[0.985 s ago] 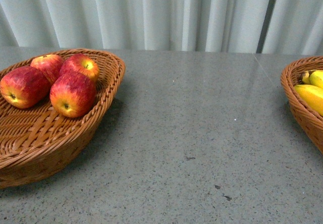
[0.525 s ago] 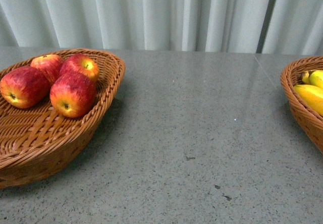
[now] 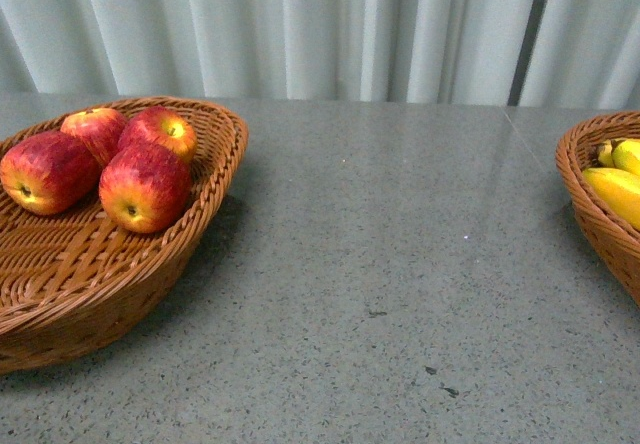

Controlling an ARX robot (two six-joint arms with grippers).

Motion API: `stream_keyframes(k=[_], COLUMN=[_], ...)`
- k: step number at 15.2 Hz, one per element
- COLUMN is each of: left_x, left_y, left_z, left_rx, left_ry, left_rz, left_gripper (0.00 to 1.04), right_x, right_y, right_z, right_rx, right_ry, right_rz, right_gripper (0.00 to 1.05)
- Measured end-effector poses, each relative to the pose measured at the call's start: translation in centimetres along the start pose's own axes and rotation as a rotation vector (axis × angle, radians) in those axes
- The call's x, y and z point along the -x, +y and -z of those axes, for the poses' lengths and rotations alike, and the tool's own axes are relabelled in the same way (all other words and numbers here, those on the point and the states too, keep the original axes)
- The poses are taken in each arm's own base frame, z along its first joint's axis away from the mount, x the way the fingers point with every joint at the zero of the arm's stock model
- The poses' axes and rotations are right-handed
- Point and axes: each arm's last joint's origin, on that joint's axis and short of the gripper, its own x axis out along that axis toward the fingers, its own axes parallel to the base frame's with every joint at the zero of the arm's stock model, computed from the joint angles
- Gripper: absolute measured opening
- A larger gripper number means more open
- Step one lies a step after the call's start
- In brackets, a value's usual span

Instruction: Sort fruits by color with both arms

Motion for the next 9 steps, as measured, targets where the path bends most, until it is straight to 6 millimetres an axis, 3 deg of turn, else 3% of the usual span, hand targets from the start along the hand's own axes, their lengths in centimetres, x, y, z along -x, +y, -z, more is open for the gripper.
stream_keyframes(k=[9], left_x=[0.0], left_y=[0.0], left_z=[0.0], left_rx=[0.0], left_ry=[0.0], left_rz=[0.0], left_gripper=[0.98], right_x=[0.0], right_y=[0.0], right_z=[0.0], right_rx=[0.0], right_ry=[0.0], right_rz=[0.0], right_gripper=[0.98])
